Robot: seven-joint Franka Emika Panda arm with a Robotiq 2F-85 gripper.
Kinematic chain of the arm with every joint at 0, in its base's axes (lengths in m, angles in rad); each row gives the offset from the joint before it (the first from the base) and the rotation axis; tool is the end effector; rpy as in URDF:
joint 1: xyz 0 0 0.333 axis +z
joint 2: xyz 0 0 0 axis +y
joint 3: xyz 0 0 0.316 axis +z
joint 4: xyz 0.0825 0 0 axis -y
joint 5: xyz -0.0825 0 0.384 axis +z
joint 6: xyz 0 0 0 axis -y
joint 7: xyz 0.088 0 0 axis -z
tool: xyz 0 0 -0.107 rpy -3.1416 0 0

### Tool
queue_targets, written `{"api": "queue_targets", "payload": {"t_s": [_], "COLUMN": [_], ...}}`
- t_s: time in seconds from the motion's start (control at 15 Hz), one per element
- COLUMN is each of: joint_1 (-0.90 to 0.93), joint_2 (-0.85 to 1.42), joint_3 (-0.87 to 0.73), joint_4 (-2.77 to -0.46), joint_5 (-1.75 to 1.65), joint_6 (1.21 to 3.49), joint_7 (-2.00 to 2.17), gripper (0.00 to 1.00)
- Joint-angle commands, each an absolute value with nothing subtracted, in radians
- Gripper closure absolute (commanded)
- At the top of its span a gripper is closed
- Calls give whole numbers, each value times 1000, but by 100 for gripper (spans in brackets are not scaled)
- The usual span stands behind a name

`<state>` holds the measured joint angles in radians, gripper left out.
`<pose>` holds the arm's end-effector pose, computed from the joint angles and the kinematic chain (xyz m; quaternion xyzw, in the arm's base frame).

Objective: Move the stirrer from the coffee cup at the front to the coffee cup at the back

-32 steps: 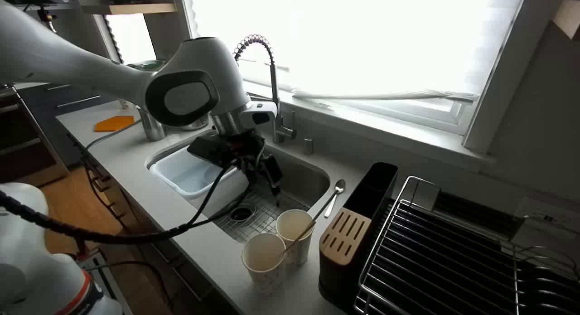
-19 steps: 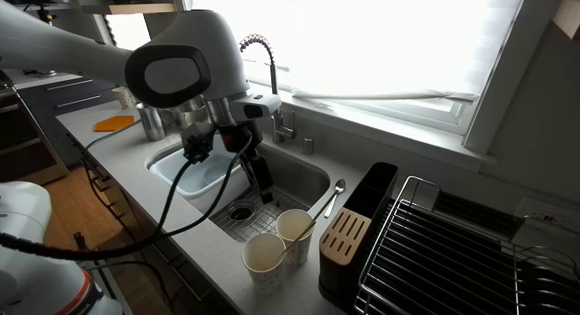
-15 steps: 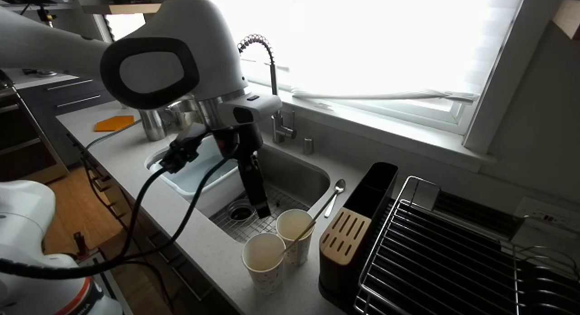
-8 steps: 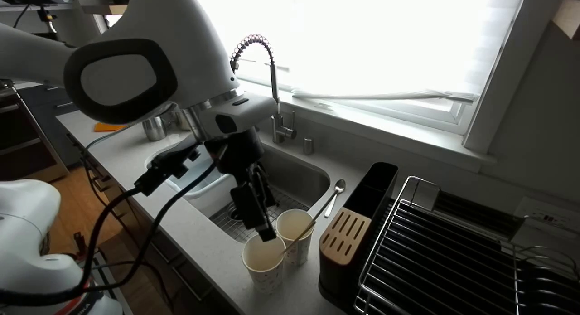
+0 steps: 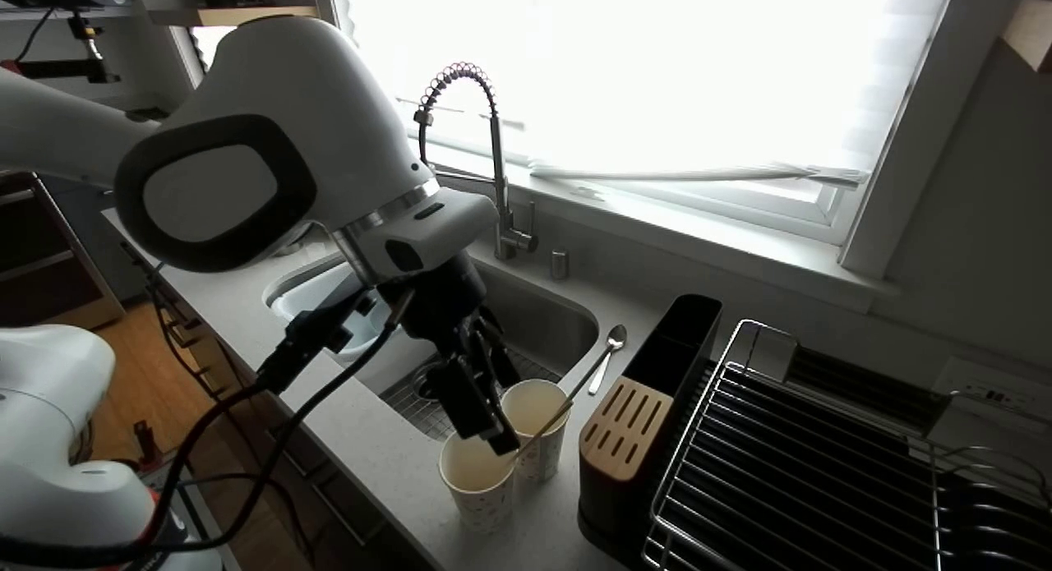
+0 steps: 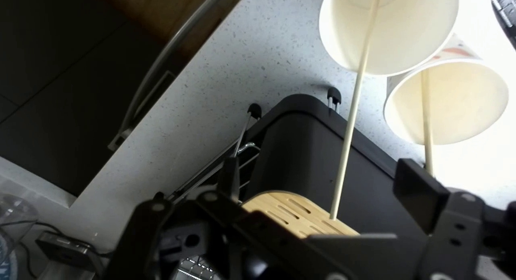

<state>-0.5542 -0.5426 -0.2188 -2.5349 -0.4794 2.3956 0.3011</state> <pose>0.2921 -0.2979 0.4955 0.8982 -0.3679 0.1620 0.1780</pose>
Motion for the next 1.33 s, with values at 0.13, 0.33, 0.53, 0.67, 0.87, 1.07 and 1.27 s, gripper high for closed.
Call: {"api": "queue_targets", "payload": {"t_s": [0.13, 0.33, 0.53, 0.67, 0.87, 1.07, 1.27], "joint_1": [-597, -608, -619, -627, -633, -642, -635], "joint_2": [-506, -480, -460, -453, -446, -438, -435], "joint_3": [-201, -190, -179, -174, -170, -164, -171], "joint_4": [-2582, -2597, -2603, -2607, -2610, -2611, -2614], "joint_5": [-503, -494, -492, -490, -487, -489, -473], "joint_6": [2547, 2606, 2639, 2658, 2676, 2687, 2694], "joint_7": [339, 337, 335, 332, 325, 326, 308], "gripper": [7, 10, 42, 60, 82, 100, 65]}}
